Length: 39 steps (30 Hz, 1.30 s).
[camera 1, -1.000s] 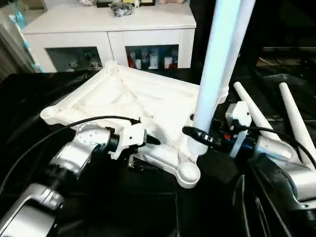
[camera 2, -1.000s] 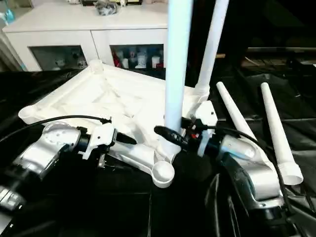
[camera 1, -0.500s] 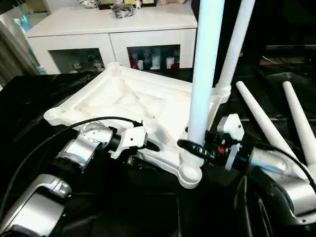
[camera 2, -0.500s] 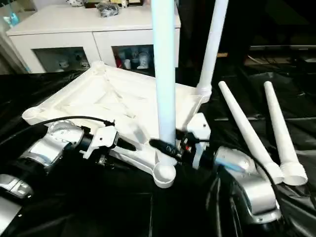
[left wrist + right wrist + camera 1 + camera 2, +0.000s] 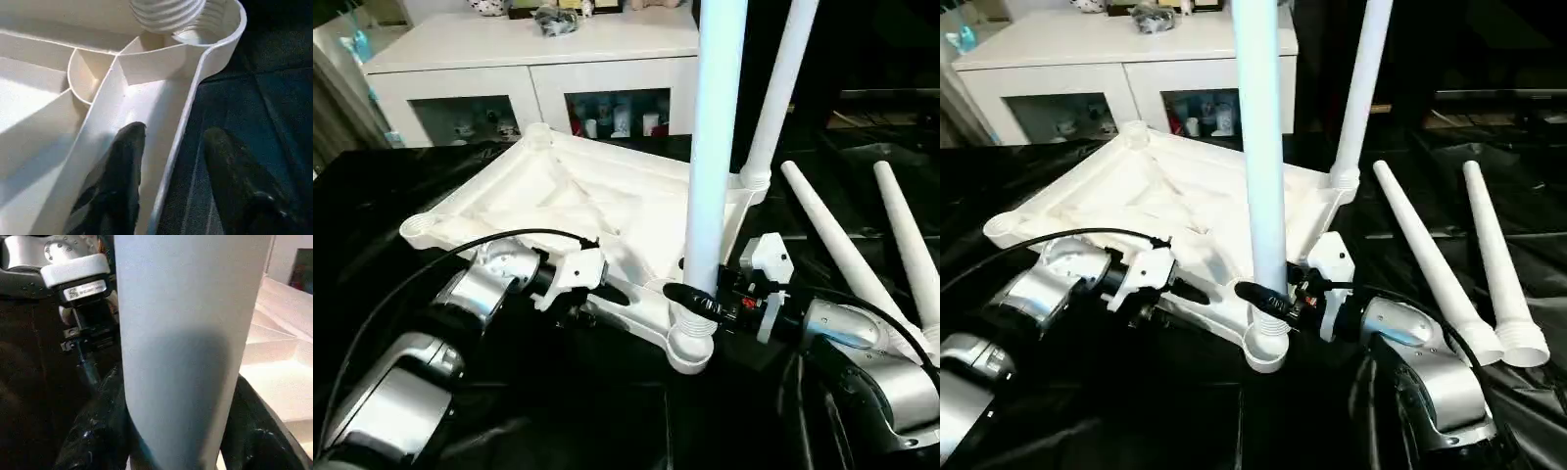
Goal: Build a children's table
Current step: Insert table leg to table base
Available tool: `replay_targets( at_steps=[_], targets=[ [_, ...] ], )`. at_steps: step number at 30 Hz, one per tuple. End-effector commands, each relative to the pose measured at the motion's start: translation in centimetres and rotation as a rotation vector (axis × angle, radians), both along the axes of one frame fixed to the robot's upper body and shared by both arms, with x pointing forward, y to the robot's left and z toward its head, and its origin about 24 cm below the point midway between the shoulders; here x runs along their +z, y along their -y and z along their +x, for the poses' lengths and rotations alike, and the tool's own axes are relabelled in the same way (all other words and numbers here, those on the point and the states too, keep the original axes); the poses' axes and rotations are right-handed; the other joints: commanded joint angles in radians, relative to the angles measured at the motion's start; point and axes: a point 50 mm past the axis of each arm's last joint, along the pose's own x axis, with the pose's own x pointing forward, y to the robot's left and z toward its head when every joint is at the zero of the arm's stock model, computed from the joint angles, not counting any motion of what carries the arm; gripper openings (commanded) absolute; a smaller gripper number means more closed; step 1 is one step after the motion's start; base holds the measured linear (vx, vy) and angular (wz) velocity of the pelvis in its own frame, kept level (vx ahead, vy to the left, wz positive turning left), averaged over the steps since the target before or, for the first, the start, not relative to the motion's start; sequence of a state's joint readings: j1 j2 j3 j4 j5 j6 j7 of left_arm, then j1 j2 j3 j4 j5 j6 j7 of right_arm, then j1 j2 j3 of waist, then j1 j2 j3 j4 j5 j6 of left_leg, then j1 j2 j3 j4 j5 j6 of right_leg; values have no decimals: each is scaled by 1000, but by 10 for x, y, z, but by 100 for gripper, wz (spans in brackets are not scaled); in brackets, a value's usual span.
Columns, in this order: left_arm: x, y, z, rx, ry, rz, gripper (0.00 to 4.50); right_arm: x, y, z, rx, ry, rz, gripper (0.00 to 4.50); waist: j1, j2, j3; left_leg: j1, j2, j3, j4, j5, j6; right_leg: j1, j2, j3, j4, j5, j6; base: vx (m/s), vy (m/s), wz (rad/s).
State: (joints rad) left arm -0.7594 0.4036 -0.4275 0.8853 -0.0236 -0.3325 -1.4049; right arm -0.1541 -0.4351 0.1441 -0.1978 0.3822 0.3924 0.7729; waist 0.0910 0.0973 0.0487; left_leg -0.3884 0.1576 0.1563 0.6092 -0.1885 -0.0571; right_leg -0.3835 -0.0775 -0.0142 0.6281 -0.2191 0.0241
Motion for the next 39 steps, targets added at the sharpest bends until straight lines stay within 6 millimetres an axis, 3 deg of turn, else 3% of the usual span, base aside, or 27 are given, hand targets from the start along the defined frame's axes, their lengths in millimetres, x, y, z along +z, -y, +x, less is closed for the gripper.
replay_targets(
  at_steps=[1,4,5,9,11,14,22,27,30,33,34,36,37,38,39],
  targets=[
    [2,-1,3,-8,0,29,188,6,-4,-1,24,27,-5,185,3,-5,-67,17,59,-15,-80,-199,38,41,-66,28,-68,-25,-288,0,0,0],
    [-1,1,3,-13,-13,45,186,5,-5,-1,22,26,-8,185,3,-6,-67,17,59,-16,-80,-197,40,42,-67,28,-67,-8,-292,0,0,0],
    [-3,1,3,-16,-20,54,153,5,-5,-2,21,26,-8,185,3,-6,-67,18,58,-15,-79,-201,40,42,-67,28,-68,-9,-294,0,0,0],
    [-7,0,1,-31,-45,84,140,5,-5,-2,18,27,-9,185,4,-6,-66,17,60,-17,-81,-204,39,44,-68,28,-67,-5,-298,0,0,0],
    [-9,0,0,-34,-48,94,110,5,-5,-1,14,29,-7,185,3,-6,-67,17,60,-16,-80,-202,40,44,-67,28,-67,2,-300,0,0,0],
    [-11,0,1,-24,-63,103,104,6,-4,1,5,34,-4,185,2,-8,-67,17,59,-16,-79,-197,46,44,-68,28,-66,9,-302,0,0,0],
    [-22,-11,-3,28,-124,183,31,8,-3,8,-50,48,1,185,-2,-11,-64,15,60,-16,-83,-196,45,45,-68,28,-67,-13,-297,0,0,0],
    [-32,-28,-4,218,-179,214,19,9,-2,17,-152,30,43,185,-14,-18,-59,17,57,-14,-88,-222,33,42,-68,30,-76,-106,-286,0,0,0],
    [-36,-33,-5,307,-182,188,10,8,-2,19,-177,33,49,185,-24,-16,-57,15,56,-15,-92,-248,25,42,-69,29,-81,-177,-272,0,0,0],
    [-39,-39,-8,408,-188,159,8,8,-2,22,-205,30,66,185,-37,-30,-53,9,54,-15,-97,-250,25,42,-70,27,-89,-265,-240,0,0,0],
    [-39,-41,-10,426,-187,157,7,8,-2,22,-209,28,70,185,-38,-26,-52,9,54,-17,-98,-252,25,42,-70,27,-89,-283,-232,0,0,0],
    [-39,-47,-16,503,-175,160,7,8,-4,25,-223,22,83,185,-52,-33,-51,-1,56,-22,-104,-241,25,48,-72,22,-85,-300,-211,1,3,-9],
    [-39,-47,-16,503,-175,160,6,8,-4,25,-223,22,83,185,-55,-32,-45,-2,52,-20,-106,-252,28,43,-68,19,-91,-331,-199,5,6,-18],
    [-39,-49,-19,568,-168,161,4,8,-5,27,-231,18,91,185,-56,-46,-47,7,51,-16,-104,-279,23,36,-66,22,-99,-388,-182,5,6,-18],
    [-39,-49,-23,598,-159,153,3,8,-6,29,-239,16,94,185,-58,-42,-47,7,52,-19,-105,-274,21,35,-68,23,-98,-387,-184,0,0,0]
  ],
)
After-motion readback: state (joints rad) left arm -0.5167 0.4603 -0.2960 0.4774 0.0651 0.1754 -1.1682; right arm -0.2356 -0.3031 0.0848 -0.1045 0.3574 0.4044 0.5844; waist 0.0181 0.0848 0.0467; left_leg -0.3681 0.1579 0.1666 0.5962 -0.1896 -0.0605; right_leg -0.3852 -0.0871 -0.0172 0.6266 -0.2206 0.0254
